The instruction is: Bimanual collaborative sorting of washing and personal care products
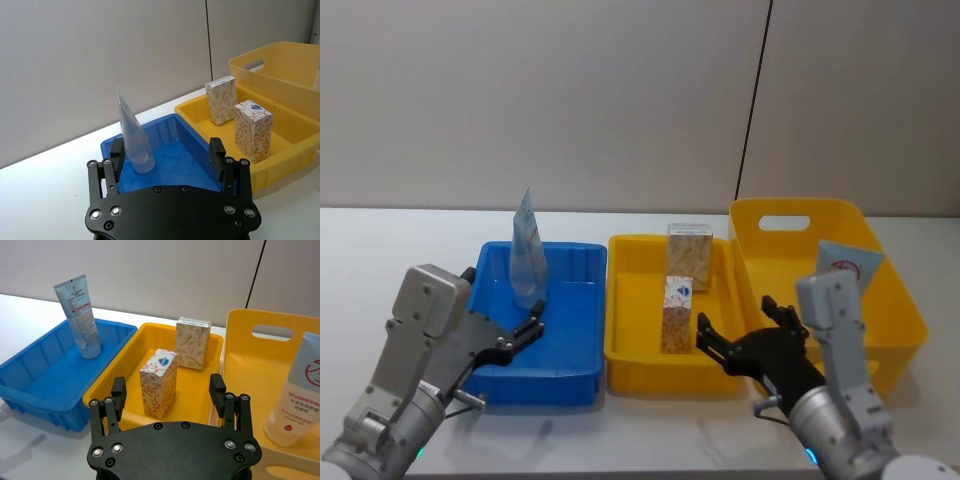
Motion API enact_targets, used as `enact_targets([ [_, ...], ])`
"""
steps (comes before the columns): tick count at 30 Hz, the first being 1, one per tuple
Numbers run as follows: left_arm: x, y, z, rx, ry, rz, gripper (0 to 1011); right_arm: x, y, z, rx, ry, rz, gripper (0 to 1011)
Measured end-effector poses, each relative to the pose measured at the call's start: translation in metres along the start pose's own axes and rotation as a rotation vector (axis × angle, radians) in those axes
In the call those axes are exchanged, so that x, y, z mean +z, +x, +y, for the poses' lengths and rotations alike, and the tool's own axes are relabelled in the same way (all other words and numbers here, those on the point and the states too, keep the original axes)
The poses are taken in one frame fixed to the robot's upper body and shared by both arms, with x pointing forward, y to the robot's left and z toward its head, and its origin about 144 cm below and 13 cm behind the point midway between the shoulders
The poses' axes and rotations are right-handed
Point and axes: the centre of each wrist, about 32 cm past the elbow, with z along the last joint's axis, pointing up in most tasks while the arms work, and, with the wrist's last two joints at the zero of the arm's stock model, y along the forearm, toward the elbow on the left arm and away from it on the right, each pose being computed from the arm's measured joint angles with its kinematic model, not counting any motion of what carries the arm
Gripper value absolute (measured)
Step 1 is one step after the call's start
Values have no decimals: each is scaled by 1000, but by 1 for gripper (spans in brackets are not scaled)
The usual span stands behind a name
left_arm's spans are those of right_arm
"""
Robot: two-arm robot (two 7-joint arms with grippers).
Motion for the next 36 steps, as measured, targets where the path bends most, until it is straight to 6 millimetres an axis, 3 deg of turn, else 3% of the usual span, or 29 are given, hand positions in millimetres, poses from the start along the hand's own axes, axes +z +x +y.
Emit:
enact_targets([
  [12,0,0,0,-1,0,0,1001,3,-18,35,-48,-69,7,1003],
  [36,0,0,0,-1,0,0,1001,-5,-43,85,-95,-156,19,1004],
])
